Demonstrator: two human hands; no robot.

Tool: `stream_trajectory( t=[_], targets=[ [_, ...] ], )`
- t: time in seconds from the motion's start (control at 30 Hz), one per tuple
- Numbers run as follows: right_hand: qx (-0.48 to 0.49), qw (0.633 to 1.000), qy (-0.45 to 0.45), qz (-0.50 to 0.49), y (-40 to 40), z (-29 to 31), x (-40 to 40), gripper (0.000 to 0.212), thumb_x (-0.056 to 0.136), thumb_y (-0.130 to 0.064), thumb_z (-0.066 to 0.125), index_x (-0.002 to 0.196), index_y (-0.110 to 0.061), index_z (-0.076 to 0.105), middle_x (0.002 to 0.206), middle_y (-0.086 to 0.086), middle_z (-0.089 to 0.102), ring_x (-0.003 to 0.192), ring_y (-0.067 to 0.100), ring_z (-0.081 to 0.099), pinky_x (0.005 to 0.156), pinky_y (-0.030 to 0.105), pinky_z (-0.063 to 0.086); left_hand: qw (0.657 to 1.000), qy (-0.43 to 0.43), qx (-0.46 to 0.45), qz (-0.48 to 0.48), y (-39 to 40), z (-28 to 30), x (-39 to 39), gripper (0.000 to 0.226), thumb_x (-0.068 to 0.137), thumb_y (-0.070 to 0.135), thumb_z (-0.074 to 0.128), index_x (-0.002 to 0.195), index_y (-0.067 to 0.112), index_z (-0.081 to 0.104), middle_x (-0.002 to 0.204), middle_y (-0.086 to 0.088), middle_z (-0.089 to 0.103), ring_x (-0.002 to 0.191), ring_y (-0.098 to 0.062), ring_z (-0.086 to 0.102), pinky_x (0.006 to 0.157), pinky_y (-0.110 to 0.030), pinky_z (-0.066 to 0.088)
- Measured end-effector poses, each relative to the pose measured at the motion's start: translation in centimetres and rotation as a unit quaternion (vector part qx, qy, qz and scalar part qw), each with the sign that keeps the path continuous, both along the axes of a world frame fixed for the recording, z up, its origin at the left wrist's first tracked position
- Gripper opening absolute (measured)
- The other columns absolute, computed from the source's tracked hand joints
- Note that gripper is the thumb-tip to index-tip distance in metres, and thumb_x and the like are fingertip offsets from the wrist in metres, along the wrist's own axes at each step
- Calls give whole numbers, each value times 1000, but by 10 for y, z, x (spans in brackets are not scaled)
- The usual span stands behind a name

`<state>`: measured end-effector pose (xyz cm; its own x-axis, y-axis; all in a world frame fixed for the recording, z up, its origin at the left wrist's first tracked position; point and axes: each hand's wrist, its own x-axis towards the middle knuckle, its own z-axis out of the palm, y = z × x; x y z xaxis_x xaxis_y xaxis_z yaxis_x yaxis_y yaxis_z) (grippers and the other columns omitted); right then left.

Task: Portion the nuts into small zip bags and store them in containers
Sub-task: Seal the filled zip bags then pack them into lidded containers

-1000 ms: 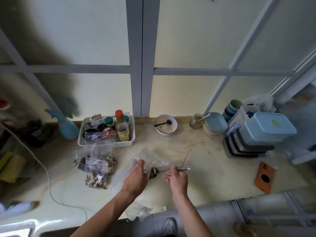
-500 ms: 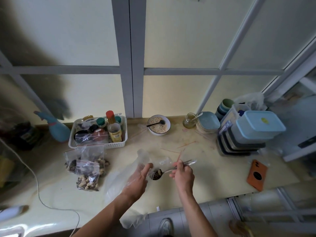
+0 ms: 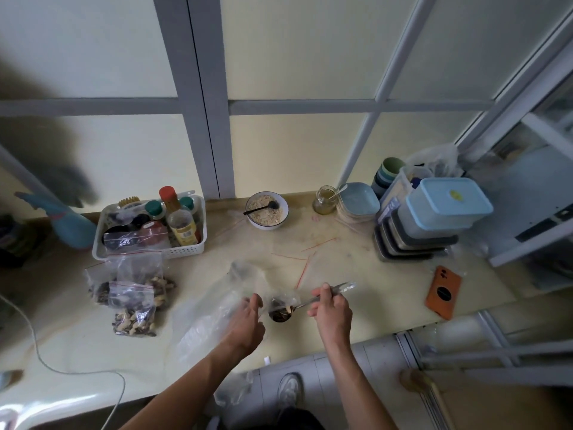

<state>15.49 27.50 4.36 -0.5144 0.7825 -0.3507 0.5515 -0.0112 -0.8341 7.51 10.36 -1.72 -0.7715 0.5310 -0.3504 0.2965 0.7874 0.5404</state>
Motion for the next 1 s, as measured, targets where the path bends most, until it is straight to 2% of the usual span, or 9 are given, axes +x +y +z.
stream_trajectory(
  t=[0.07, 0.17, 0.3, 0.43, 0.6, 0.7, 0.8, 0.93, 1.0],
  targets=[
    [-5, 1000, -2, -9, 4, -1, 6, 42, 108, -36, 41, 85, -17, 70, 71, 6, 72, 54, 6, 66, 62, 27, 47, 1000, -8, -16, -2, 4, -5, 3, 39, 86, 8, 53, 120, 21, 38, 112, -1, 44, 78, -17, 50, 66, -28, 41],
    [-11, 1000, 8, -26, 13, -2, 14, 42, 108, -35, 41, 85, -14, 70, 69, 8, 72, 54, 10, 67, 61, 28, 48, 1000, -8, -12, 9, 10, -15, 4, 45, 82, 9, 53, 116, 31, 32, 111, -4, 48, 77, -18, 55, 71, -39, 54],
    [-25, 998, 30, -40, 28, -6, 23, 44, 108, -35, 42, 81, -14, 72, 67, 9, 72, 56, 18, 70, 68, 35, 56, 999, 15, -21, 21, 20, -19, 9, 54, 82, 9, 56, 122, 35, 30, 107, -4, 50, 66, -15, 55, 60, -37, 54],
    [-28, 999, 26, -17, 38, -9, 33, 45, 108, -36, 42, 81, -16, 72, 63, 9, 71, 59, 19, 71, 70, 36, 56, 999, 22, -7, 44, 30, -26, 15, 60, 80, 10, 57, 128, 32, 29, 114, -7, 52, 69, -18, 57, 63, -42, 56],
    [-39, 999, 24, 23, 34, -5, 36, 42, 107, -35, 43, 83, -16, 72, 67, 11, 71, 61, 18, 71, 69, 35, 56, 997, 22, 9, 75, 38, -20, 26, 57, 83, 8, 53, 134, 25, 31, 116, -10, 50, 65, -20, 55, 57, -36, 45],
    [-42, 998, 19, 46, 29, -7, 35, 40, 106, -37, 43, 83, -19, 71, 66, 8, 72, 64, 18, 71, 74, 39, 58, 994, 26, 40, 102, 38, -21, 30, 53, 86, 7, 51, 131, 27, 31, 112, -8, 48, 64, -21, 54, 58, -42, 51],
    [-47, 997, 16, 62, 25, -10, 33, 41, 106, -40, 43, 83, -22, 71, 67, 6, 72, 66, 19, 72, 76, 42, 59, 994, 32, 49, 96, 38, -16, 33, 46, 93, 8, 48, 133, 25, 33, 118, -8, 46, 69, -23, 58, 61, -43, 53],
    [-32, 995, 10, 98, 17, -8, 29, 40, 106, -41, 43, 84, -24, 71, 68, 3, 71, 65, 15, 71, 76, 39, 58, 995, 56, 34, 81, 37, -8, 35, 39, 97, 7, 44, 134, 19, 38, 116, -8, 48, 61, -19, 52, 56, -32, 42],
    [-23, 993, 9, 119, 12, -5, 26, 38, 107, -41, 42, 85, -25, 70, 72, 2, 71, 63, 10, 70, 73, 32, 57, 993, 78, 20, 81, 35, -7, 34, 37, 96, 5, 45, 130, 19, 40, 109, -7, 52, 61, -17, 49, 56, -28, 37]
  ],
)
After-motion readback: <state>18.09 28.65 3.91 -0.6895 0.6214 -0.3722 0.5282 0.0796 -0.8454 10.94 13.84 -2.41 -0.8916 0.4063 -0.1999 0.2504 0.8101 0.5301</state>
